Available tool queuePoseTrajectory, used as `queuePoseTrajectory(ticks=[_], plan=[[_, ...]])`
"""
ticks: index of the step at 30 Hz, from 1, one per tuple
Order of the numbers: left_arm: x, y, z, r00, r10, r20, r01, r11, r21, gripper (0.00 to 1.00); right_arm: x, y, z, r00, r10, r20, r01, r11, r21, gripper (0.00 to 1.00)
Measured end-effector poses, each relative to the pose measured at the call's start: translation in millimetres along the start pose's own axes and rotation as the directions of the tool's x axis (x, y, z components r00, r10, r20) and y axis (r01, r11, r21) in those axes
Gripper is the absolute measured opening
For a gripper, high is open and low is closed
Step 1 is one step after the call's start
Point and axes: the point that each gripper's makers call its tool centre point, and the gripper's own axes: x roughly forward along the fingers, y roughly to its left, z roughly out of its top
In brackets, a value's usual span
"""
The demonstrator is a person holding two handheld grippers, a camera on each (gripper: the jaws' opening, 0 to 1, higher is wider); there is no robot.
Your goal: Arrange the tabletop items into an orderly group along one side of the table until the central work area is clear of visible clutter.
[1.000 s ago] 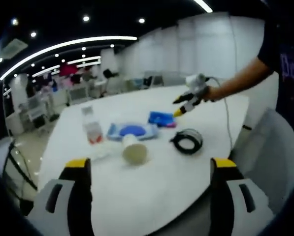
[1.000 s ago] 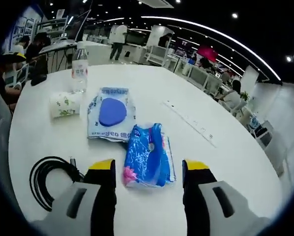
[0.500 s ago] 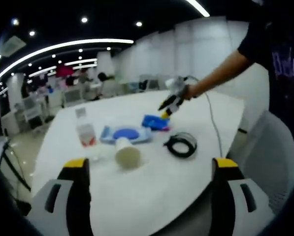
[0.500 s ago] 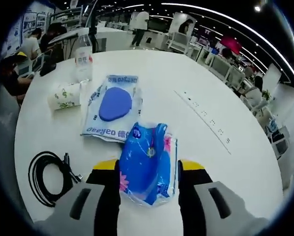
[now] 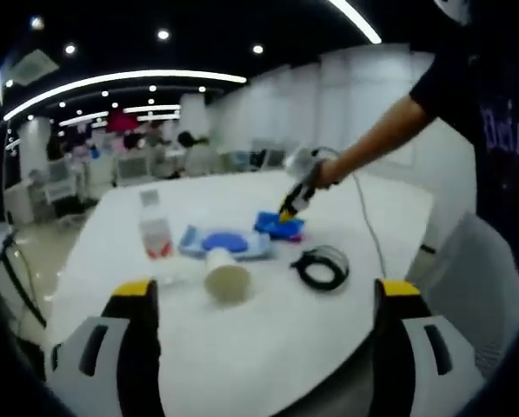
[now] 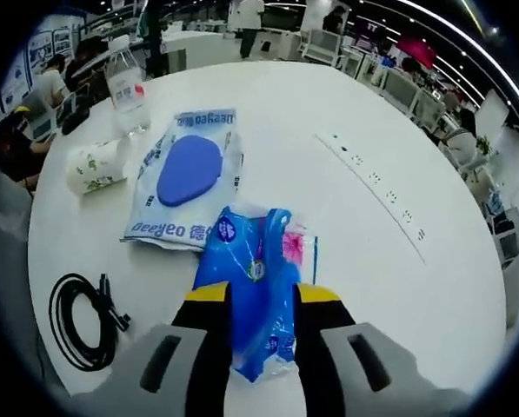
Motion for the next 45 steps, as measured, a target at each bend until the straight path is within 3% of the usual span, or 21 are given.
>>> queuePoseTrajectory(ticks=[4, 7, 9, 15, 17, 29, 37, 45], plan=[[2.0, -5.5, -3.4, 1.000, -0.021, -0.022, 0.021, 0.999, 0.036, 0.99, 4.6, -0.7, -8.1, 0.999, 0.003, -0.054, -0.003, 1.000, 0.014, 0.15], [1.3, -3.3, -4.4, 0.999, -0.019, -0.034, 0.021, 0.999, 0.049, 0.99, 4.6, 4.1, -14.0, 0.996, 0.014, -0.092, -0.022, 0.996, -0.086, 0.06], [1.8, -3.4, -6.0, 0.999, -0.021, -0.039, 0.023, 0.998, 0.052, 0.99, 4.7, 7.6, -14.6, 0.996, 0.021, -0.086, -0.029, 0.996, -0.086, 0.01], [0.6, 1.9, -4.4, 1.000, 0.006, -0.030, -0.004, 0.998, 0.063, 0.99, -5.5, 8.7, -13.7, 0.996, -0.007, -0.088, -0.003, 0.994, -0.110, 0.01], [1.9, 0.3, -4.7, 0.999, -0.001, -0.037, 0.003, 0.999, 0.054, 0.99, -10.8, 6.7, -12.8, 0.997, -0.017, -0.079, 0.004, 0.988, -0.155, 0.01], [2.4, 4.9, -7.5, 0.998, 0.033, -0.047, -0.029, 0.996, 0.081, 0.99, -56.1, -3.6, -21.4, 0.998, -0.040, -0.052, 0.032, 0.988, -0.153, 0.01], [2.6, 1.8, -10.2, 0.997, 0.031, -0.075, -0.021, 0.991, 0.130, 0.99, -76.4, -3.1, -64.6, 0.993, -0.044, -0.107, 0.031, 0.992, -0.120, 0.01], [0.9, 2.2, -8.5, 0.996, 0.038, -0.079, -0.026, 0.990, 0.139, 0.99, -81.1, 0.5, -106.2, 0.983, -0.044, -0.176, 0.030, 0.996, -0.083, 0.01]])
